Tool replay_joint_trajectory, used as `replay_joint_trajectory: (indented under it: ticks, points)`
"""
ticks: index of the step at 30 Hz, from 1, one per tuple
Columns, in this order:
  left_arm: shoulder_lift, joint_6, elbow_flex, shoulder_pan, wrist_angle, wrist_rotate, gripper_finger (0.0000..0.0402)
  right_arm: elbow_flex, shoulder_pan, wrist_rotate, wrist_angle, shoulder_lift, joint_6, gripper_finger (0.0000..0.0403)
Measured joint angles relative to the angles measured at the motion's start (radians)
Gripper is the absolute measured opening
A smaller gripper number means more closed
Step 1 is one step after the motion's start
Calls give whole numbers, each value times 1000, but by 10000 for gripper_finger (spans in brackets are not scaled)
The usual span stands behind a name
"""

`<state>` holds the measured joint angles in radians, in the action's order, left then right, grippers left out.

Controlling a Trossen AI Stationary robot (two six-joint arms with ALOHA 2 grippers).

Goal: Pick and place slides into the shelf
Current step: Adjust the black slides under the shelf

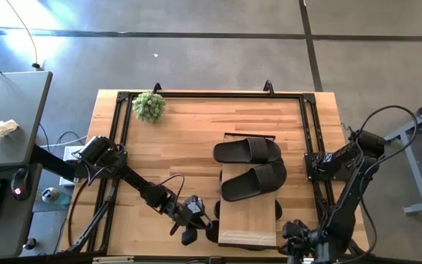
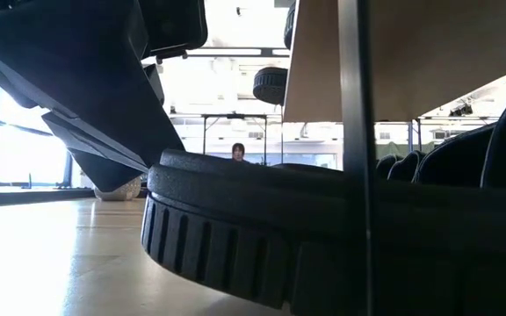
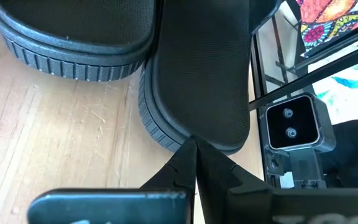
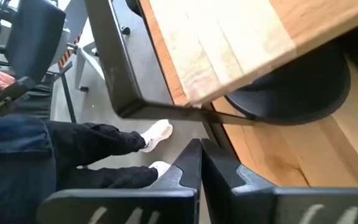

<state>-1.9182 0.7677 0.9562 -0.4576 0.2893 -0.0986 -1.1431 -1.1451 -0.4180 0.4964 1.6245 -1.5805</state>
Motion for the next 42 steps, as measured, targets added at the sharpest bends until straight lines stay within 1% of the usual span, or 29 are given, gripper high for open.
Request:
replay_joint_trajectory:
  ticks: [12, 30, 34, 37, 39, 42]
  points:
    - [0, 23, 0, 0, 0, 0, 0, 0, 44, 14, -11, 0, 54, 0]
    - [-2, 26, 0, 0, 9, -19, 0, 0, 46, 9, -9, 0, 60, 0]
    - [-46, 33, 23, -1, 14, -16, 0, 0, 45, 9, -7, -1, 60, 0]
    - [-87, 4, 63, 0, -4, 23, 0, -1, 42, 18, -1, -2, 60, 0]
    - [-89, -8, 77, 0, -35, 18, 0, -1, 42, 19, 0, -2, 54, 0]
    - [-90, -27, 77, -1, -38, 8, 0, -1, 42, 18, 1, -2, 52, 0]
